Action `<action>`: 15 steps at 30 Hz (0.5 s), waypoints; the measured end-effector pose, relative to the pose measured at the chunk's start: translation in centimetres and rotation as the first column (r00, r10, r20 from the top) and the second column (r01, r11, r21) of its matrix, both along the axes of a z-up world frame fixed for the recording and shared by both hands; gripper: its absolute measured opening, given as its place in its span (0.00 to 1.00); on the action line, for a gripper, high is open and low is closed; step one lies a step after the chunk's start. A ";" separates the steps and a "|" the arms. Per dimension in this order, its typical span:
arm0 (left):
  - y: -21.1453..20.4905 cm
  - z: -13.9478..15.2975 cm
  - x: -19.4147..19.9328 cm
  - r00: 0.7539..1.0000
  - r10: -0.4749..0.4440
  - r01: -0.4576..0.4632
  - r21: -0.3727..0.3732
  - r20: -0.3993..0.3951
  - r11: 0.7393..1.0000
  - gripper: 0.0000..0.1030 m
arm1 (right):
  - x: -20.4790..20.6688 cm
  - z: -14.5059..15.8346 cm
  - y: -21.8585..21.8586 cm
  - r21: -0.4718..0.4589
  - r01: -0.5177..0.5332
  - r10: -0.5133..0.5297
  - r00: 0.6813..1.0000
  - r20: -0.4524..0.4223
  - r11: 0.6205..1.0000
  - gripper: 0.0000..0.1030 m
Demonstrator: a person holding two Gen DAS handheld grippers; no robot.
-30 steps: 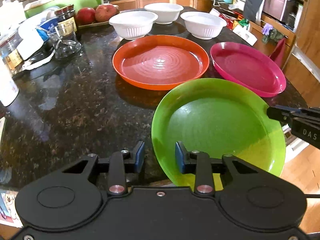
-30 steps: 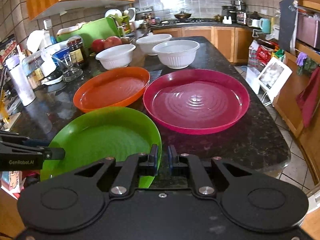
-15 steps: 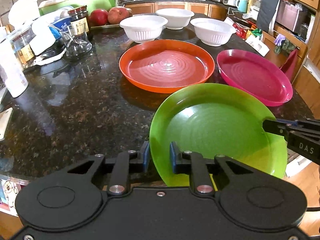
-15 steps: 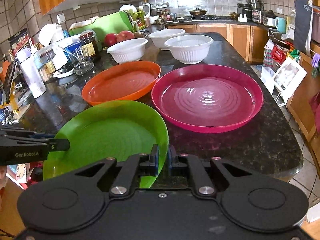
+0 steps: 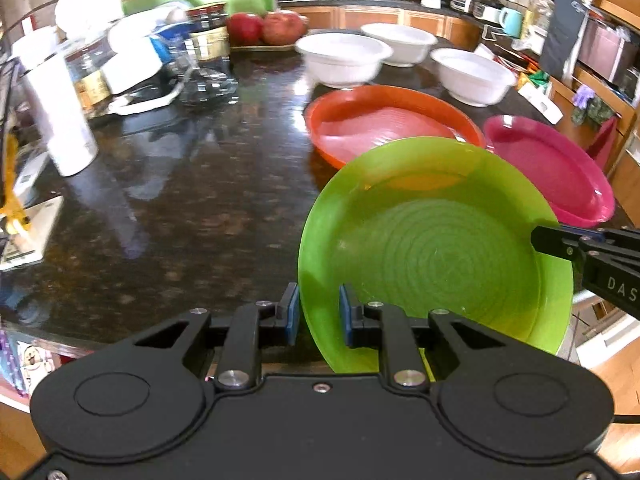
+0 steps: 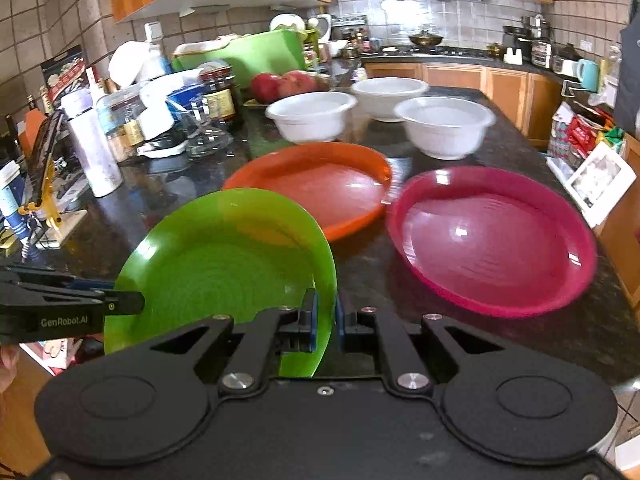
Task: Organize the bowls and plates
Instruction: 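Lift the green plate with the left gripper and carry it aside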
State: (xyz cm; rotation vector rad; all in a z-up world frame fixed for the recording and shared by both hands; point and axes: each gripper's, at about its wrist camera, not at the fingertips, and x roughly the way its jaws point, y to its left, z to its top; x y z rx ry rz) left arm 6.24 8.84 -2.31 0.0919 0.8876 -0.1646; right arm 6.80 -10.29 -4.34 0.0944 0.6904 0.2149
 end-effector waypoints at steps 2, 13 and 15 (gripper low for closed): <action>1.7 0.1 0.4 1.000 0.027 -0.027 -0.006 -0.002 1.000 0.26 | 0.8 0.2 1.6 -0.001 -0.024 0.024 1.000 0.002 1.000 0.11; 9.3 1.0 3.4 0.991 0.124 -0.125 0.023 0.059 0.992 0.26 | 6.3 1.6 10.2 0.003 -0.103 0.103 0.994 0.041 0.995 0.11; 10.2 0.9 4.3 0.989 0.135 -0.136 0.026 0.059 0.990 0.26 | 7.2 1.6 11.2 -0.001 -0.105 0.105 0.994 0.041 0.995 0.11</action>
